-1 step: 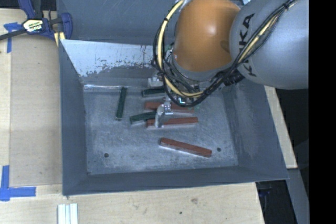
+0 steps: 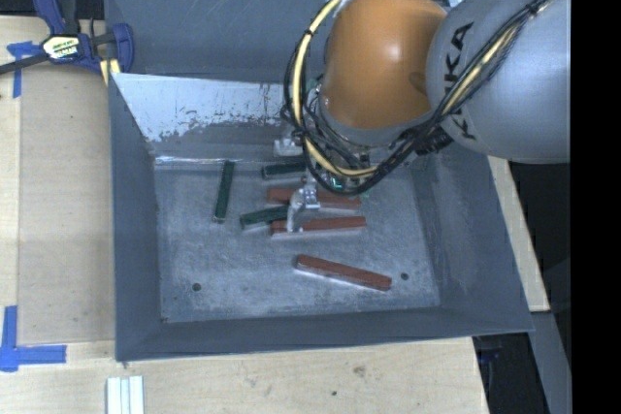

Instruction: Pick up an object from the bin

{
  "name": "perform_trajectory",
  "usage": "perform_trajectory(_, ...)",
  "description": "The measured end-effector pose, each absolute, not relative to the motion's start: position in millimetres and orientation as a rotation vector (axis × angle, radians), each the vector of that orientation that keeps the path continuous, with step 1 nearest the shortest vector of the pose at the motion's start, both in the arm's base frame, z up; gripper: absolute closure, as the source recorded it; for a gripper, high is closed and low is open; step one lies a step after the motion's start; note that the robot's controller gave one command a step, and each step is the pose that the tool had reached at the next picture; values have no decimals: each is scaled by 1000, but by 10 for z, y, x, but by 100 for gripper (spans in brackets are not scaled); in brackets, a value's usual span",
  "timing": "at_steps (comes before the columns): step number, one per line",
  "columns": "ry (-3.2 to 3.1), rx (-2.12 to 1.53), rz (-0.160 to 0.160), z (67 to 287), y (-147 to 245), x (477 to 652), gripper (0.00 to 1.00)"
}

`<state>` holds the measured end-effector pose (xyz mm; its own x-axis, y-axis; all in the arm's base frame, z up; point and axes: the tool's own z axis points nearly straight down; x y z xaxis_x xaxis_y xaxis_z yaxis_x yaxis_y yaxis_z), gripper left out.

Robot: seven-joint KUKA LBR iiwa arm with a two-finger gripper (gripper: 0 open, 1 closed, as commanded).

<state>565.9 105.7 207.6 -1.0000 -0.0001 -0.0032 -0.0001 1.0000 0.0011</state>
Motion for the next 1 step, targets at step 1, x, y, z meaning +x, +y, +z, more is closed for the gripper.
perform_trajectory(1, 3133, -102, 3, 776, 1079, 5809, 100)
